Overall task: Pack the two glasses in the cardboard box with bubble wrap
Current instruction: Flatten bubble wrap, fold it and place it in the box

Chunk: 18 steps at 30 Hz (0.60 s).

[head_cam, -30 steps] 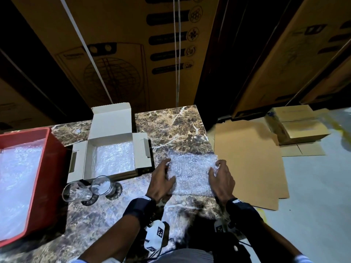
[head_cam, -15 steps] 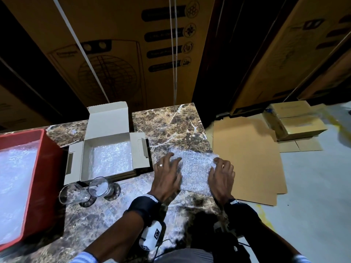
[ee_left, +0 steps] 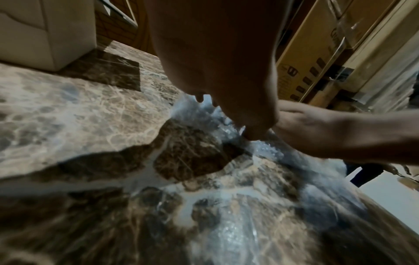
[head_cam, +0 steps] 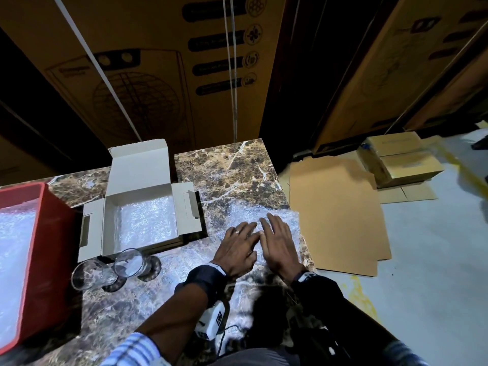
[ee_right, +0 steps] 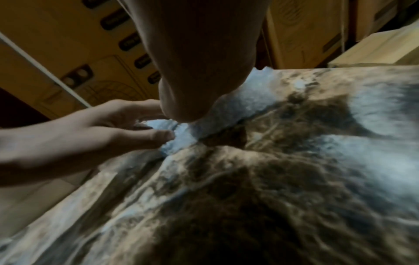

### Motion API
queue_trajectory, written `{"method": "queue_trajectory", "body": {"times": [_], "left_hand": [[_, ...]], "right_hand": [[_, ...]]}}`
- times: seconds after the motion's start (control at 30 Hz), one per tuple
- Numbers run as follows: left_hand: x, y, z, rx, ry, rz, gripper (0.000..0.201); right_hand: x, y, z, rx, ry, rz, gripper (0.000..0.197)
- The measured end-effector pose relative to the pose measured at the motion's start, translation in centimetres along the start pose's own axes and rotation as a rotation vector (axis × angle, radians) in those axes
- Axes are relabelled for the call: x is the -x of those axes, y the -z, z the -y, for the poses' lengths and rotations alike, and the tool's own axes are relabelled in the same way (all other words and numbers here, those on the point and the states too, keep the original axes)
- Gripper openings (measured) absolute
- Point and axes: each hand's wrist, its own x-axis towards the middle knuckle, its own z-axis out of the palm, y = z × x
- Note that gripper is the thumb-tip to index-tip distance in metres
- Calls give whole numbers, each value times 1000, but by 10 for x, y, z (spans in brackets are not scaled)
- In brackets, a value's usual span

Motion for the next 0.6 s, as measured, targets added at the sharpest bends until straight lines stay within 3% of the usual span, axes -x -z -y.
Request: {"method": "queue_trajectory", "body": {"times": [0.13, 0.27, 0.4, 0.6], "left_hand": [[-1, 1, 9, 66, 78, 43, 89], [-3, 3, 26, 32, 139, 137, 118], [-3, 5, 39, -23, 144, 195, 129], [2, 6, 43, -34, 171, 154, 135]], "right_hand": [[8, -7, -19, 95, 50, 3, 62], [13, -6, -25, 129, -29, 2, 66], [16, 2, -28, 152, -96, 3, 80], [16, 11, -35, 159, -127, 62, 90]]}}
